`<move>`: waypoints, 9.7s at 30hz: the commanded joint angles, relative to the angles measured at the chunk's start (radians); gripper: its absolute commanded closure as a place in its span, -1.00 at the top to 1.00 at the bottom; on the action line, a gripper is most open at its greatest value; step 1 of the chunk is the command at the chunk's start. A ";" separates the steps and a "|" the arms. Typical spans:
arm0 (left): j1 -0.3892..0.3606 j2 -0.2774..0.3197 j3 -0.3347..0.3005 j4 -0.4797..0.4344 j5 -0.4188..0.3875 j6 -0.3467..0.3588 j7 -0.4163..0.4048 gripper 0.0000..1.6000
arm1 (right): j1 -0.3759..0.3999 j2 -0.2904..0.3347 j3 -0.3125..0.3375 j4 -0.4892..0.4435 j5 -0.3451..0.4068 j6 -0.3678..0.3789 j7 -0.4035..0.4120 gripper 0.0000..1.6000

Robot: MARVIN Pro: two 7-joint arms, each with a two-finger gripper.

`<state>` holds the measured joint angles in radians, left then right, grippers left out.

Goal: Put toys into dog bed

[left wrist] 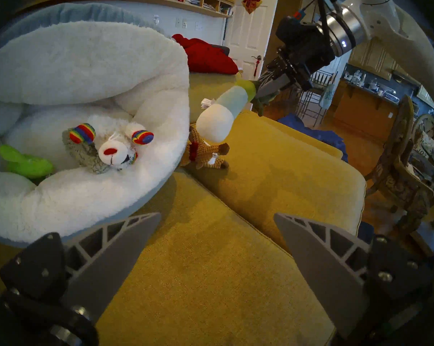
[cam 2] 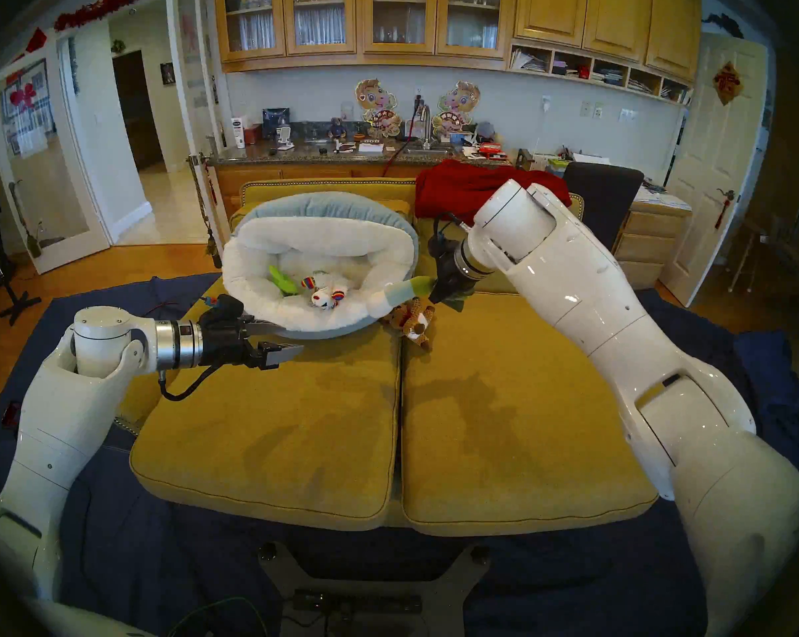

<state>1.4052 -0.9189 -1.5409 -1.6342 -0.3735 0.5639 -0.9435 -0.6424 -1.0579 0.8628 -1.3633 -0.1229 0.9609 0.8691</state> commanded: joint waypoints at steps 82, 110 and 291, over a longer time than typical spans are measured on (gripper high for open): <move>-0.399 -0.050 0.323 0.128 0.228 -0.026 -0.220 -1.00 | 0.073 0.188 -0.174 -0.339 0.400 -0.001 -0.015 -1.00; -0.492 -0.009 0.250 0.322 0.257 -0.059 -0.176 -1.00 | 0.048 0.226 -0.136 -0.348 0.525 -0.001 -0.111 1.00; -0.762 -0.162 0.083 0.891 0.358 -0.316 -0.540 1.00 | 0.056 0.071 -0.070 -0.118 0.886 -0.001 -0.570 1.00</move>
<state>0.5984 -1.1160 -1.4131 -0.6299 0.0460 0.2221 -1.4726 -0.6212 -0.9909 0.7667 -1.4602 0.7542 0.9623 0.3127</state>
